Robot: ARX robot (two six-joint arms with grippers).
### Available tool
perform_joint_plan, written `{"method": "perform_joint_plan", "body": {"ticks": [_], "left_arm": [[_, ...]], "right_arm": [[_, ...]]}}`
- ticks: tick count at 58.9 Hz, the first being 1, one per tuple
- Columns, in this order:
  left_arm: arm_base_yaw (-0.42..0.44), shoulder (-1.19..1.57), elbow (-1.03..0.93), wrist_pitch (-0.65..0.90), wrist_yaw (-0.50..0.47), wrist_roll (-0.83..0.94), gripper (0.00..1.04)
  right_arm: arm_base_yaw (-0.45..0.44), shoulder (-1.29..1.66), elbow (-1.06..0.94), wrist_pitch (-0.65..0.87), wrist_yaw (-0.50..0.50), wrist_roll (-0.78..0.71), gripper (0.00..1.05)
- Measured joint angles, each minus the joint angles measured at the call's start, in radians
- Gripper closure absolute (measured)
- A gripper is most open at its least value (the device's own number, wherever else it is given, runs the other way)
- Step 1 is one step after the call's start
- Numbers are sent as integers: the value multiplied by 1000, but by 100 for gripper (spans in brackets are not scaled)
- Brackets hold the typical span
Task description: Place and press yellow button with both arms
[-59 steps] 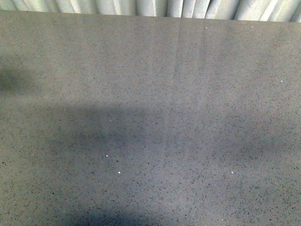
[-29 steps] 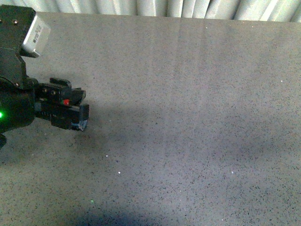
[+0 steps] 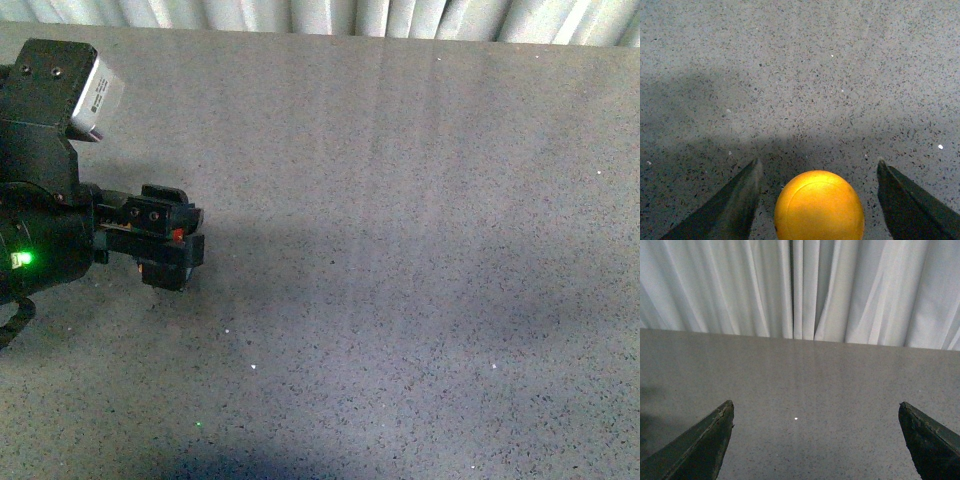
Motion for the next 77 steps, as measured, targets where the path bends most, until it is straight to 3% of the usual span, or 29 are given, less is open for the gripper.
{"method": "perform_joint_plan", "body": {"ticks": [10,24,28,32,35,40,43,46,53,60,66,77], "left_arm": [[48,-142,0,-70,51,-18,8],[222,-382,10,-186,195,-70,10],[287,-434,-41,21,11,-12,22],[318,-513,-99,95,-84,15,33],[324,-645,-172,73,-89,37,47],[320,-729,-233,67,-84,49,62],[320,-760,-259,61,-87,51,71],[321,-786,-283,51,-89,52,80],[318,-856,-332,26,-84,58,101],[319,-924,-367,-5,-87,59,103],[319,-1013,-403,-59,-87,59,103],[319,-1093,-453,-73,-87,59,103]], "right_arm": [[0,0,0,0,0,0,9],[0,0,0,0,0,0,9],[0,0,0,0,-3,0,9],[0,0,0,0,0,0,9],[0,0,0,0,0,0,9],[-4,12,6,-16,-20,-4,9],[-13,104,74,-177,-109,-55,9],[16,264,145,-258,-97,-123,9],[120,611,237,-64,-21,-297,9],[209,906,327,159,-7,-404,9],[342,1280,475,334,-22,-452,9],[472,1604,702,375,-33,-415,9]]}}
